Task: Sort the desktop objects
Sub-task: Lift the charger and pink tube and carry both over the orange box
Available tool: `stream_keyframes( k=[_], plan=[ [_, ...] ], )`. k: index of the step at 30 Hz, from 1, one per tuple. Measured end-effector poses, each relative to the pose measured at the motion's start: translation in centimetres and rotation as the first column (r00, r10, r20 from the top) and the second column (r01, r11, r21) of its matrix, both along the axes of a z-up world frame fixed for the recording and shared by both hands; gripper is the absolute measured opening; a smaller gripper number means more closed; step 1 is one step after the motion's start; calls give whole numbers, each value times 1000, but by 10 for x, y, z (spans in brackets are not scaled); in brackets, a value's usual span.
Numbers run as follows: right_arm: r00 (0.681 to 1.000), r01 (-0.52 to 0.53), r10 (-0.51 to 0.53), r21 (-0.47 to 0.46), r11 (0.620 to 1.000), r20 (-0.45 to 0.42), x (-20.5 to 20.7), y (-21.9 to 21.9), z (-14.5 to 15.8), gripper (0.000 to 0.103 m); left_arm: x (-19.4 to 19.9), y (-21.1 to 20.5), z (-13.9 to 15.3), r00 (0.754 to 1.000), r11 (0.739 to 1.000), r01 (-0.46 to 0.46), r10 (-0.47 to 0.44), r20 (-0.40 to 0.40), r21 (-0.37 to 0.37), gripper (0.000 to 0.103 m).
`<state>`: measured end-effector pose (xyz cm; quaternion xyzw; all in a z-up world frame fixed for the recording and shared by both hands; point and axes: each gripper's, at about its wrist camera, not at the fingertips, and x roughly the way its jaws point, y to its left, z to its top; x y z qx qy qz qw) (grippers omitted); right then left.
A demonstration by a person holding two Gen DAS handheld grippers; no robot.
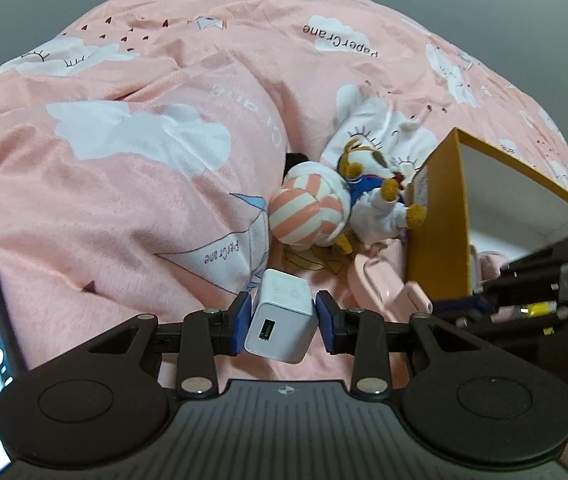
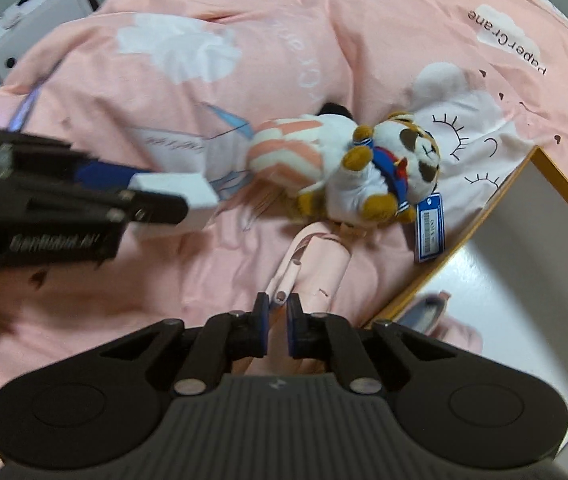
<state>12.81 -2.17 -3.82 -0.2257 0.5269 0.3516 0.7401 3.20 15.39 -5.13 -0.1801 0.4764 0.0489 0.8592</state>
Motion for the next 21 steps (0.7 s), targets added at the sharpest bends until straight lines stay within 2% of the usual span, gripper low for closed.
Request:
stream_keyframes(
  k=[6, 11, 16, 21],
  plan=[
    [999, -23, 21, 78, 997, 27, -30, -17, 32, 6, -14, -10, 21, 999, 999, 33, -32, 43, -21, 40],
    [997, -9, -1, 134, 991, 75, -51, -38, 62, 6, -20, -23, 42, 992, 995, 85, -80, 93, -51, 40],
    [989, 49, -70, 158, 986, 130, -63, -68, 88, 6, -19, -40, 63, 979, 989, 148, -142, 147, -29, 40],
    [971, 130, -164, 192, 973, 173, -67, -105, 112, 6, -9, -63, 84, 953, 971, 236, -225, 202, -29, 40]
  ],
)
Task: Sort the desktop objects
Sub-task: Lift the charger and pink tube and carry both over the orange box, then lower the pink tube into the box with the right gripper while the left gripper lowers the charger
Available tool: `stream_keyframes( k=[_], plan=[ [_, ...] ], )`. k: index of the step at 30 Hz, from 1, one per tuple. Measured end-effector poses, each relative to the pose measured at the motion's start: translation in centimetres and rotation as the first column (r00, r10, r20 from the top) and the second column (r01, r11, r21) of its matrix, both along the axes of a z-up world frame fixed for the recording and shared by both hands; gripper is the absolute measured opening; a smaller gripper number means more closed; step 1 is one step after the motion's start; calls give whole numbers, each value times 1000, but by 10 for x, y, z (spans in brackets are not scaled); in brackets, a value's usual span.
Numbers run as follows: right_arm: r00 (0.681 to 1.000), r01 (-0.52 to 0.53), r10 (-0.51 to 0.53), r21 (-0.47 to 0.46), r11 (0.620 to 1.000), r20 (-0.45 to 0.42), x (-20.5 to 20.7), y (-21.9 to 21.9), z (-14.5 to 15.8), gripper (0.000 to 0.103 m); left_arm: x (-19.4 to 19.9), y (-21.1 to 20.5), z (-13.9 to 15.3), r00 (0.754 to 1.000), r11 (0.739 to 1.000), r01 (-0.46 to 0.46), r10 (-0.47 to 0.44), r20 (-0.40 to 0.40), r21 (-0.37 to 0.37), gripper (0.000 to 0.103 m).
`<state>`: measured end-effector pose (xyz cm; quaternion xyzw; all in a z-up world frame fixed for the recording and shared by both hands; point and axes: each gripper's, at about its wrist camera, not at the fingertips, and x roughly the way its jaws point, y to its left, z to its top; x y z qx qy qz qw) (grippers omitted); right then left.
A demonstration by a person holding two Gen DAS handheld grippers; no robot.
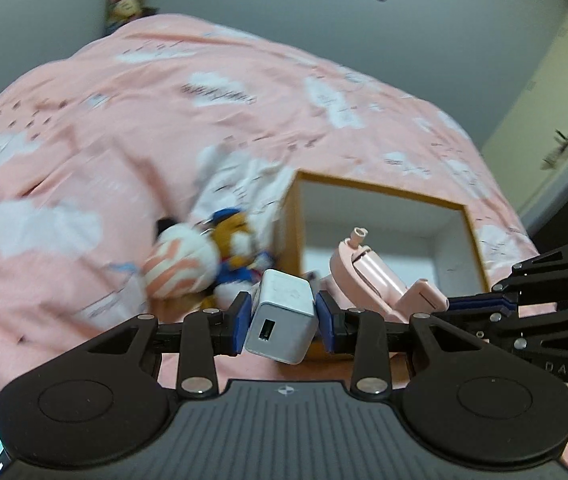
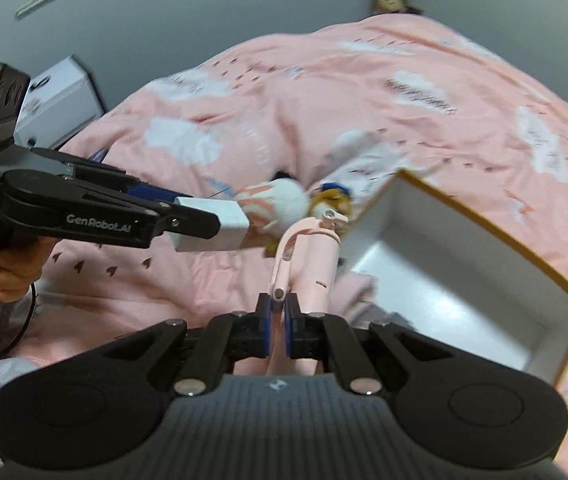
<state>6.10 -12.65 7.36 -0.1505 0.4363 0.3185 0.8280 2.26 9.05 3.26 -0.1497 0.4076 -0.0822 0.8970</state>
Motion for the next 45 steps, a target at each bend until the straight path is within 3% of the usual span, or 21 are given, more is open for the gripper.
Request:
stream_keyframes(
  k=[8, 15, 23, 31, 35, 40, 45],
  plan=[
    [985, 154, -155, 13, 988, 80, 0, -56, 29, 6, 26, -47, 21, 988, 990, 142, -141, 69, -1, 40],
    [940, 320, -318, 7, 947, 123, 28, -106, 28, 6, 53, -75, 17, 978, 980, 199, -198, 62, -15, 40],
    [887, 459, -456, -20, 888, 76, 81, -145, -22, 6, 72, -90, 2, 975, 975, 221, -220, 21, -28, 40],
    [857, 515, -515, -60, 855, 19, 115, -151, -76, 6, 89, -93, -13, 977, 977, 211, -211, -32, -24, 40],
    [825, 563, -565, -64, 824, -22, 125, -157, -97, 6, 96, -94, -21, 976, 977, 212, -213, -53, -26, 40],
    [791, 606, -611, -100, 789, -23, 130, -159, -114, 6, 102, -94, -28, 973, 976, 217, -218, -70, -32, 40],
    [788, 604, -615, -171, 779, -18, 131, -151, -119, 6, 104, -93, -29, 973, 976, 217, -219, -72, -37, 40]
  ],
)
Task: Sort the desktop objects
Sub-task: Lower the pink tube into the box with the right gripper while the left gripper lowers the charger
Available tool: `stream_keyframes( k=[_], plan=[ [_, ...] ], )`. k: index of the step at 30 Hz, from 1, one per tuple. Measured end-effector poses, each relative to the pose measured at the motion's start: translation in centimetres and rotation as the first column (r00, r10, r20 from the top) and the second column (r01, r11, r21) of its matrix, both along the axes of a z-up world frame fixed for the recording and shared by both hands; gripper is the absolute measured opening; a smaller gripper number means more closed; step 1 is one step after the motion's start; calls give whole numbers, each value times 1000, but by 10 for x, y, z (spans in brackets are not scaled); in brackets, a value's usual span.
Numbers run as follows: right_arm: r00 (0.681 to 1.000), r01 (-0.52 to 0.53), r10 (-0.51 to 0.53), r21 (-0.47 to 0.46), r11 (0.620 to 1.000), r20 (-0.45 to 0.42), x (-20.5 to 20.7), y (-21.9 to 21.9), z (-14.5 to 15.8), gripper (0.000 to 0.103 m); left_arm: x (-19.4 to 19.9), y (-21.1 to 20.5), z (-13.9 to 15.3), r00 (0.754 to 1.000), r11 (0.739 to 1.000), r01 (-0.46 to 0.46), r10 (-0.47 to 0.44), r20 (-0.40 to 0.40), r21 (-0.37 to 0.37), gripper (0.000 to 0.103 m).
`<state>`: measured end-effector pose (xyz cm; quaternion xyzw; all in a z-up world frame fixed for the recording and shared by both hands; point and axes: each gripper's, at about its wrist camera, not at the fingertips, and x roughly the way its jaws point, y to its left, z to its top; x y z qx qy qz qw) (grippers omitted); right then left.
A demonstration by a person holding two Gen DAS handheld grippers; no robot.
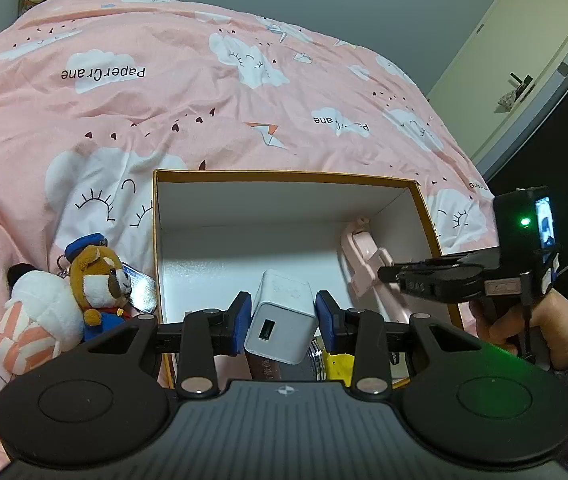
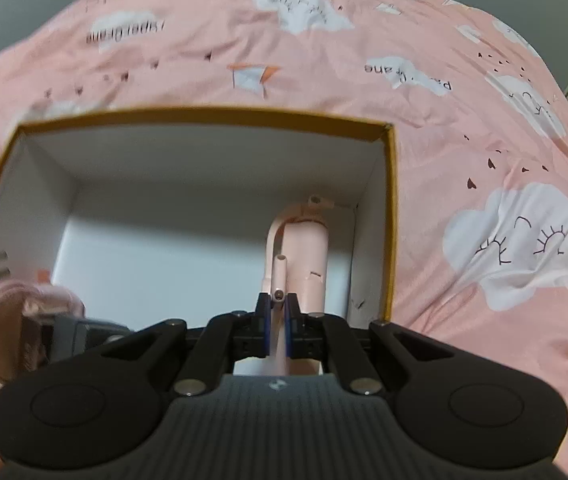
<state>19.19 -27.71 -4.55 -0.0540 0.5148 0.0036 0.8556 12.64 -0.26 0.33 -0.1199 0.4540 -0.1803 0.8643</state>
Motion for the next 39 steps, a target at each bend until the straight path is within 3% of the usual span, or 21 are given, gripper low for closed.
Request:
stream_keyframes(
  k=[7, 18, 22, 26, 29, 34, 36, 39],
  plan=[
    [994, -62, 55, -73, 995, -94, 10, 8, -5, 8, -3, 4, 2, 1000, 1000, -5, 5, 9, -16, 40],
    [976, -167, 133, -208, 964, -171, 19, 18, -11, 11, -7, 13, 2, 1000, 1000, -17, 18, 20, -25, 40],
    [970, -208, 177, -185, 961, -168, 22, 20, -6, 12, -8, 15, 2, 1000, 999, -21, 21, 22, -26, 40],
    [931, -352, 331, -144, 925, -154, 24, 31, 4, 12, -7, 13, 1, 1000, 1000, -14, 14, 15, -20, 40],
    [883, -454, 426, -125, 882, -200, 31, 37, -2, 12, -7, 9, -1, 1000, 1000, -2, 2, 13, -19, 40],
    [814, -572, 536, -149, 807, -223, 37, 49, -15, 12, -6, 3, -3, 1000, 1000, 15, -15, 6, -19, 40],
    [773, -627, 591, -143, 765, -230, 35, 53, -19, 12, -5, 1, -5, 1000, 1000, 19, -19, 1, -15, 40],
    [749, -652, 606, -142, 744, -268, 38, 53, -29, 9, -4, 0, -6, 1000, 1000, 21, -21, -5, -11, 40]
  ],
)
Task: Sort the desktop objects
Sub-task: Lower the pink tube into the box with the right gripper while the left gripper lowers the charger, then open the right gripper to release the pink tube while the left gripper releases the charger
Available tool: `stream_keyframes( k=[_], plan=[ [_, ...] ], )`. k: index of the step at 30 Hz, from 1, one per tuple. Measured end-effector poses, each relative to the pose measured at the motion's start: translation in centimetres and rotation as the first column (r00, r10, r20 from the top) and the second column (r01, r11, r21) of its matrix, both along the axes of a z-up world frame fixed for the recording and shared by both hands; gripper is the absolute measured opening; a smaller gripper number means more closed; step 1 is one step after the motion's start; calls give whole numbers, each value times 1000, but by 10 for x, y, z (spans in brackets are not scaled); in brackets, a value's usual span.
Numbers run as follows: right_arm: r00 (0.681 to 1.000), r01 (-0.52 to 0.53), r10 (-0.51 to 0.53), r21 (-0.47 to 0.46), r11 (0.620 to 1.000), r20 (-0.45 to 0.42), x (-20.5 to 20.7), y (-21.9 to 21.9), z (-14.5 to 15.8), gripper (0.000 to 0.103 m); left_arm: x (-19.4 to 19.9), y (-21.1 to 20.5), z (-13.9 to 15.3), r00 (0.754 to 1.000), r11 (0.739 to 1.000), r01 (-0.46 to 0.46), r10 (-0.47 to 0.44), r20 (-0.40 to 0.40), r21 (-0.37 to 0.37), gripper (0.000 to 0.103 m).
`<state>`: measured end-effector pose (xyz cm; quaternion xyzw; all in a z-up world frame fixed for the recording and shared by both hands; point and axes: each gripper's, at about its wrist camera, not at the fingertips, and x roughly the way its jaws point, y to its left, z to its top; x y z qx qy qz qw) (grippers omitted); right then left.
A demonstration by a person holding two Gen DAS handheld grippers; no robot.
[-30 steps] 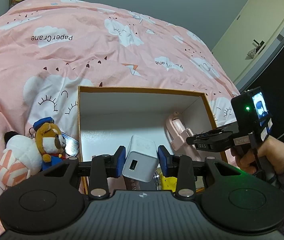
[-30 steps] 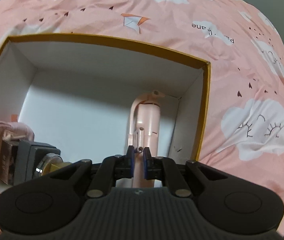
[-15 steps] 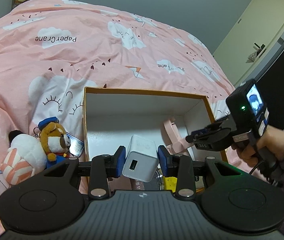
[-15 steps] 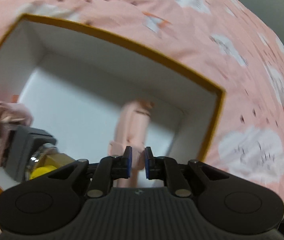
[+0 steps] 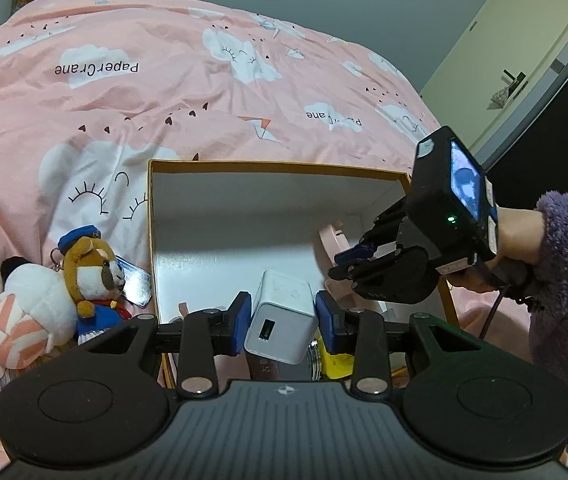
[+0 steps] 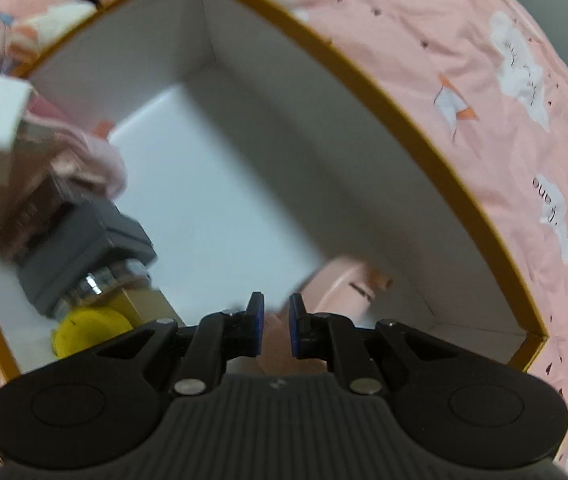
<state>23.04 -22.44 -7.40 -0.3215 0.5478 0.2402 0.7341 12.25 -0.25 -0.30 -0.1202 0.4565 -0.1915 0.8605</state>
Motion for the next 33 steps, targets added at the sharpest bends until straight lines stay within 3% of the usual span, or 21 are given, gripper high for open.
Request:
stream_keyframes(
  k=[6, 17, 21, 28, 31, 33],
  plan=[
    [999, -39, 39, -15, 999, -24, -7, -6, -1, 9, 3, 1, -2, 1000, 1000, -13, 14, -15, 12, 40],
    [997, 76, -77, -44, 996, -20, -7, -25, 4, 8, 0, -8, 2, 1000, 1000, 13, -13, 4, 5, 40],
    [997, 72, -72, -27, 997, 12, -18, -23, 8, 9, -2, -16, 5, 999, 999, 44, -44, 11, -7, 40],
    [984, 139, -154, 150, 979, 94, -57, -44, 55, 13, -11, -43, 13, 987, 991, 137, -137, 79, 11, 40],
    [967, 200, -238, 305, 931, 91, -79, -56, 79, 17, -16, -58, 11, 977, 982, 184, -188, 100, 46, 40],
    [946, 270, -321, 423, 865, 52, -90, -66, 89, 25, -21, -65, 10, 969, 975, 209, -216, 120, 70, 40]
  ],
)
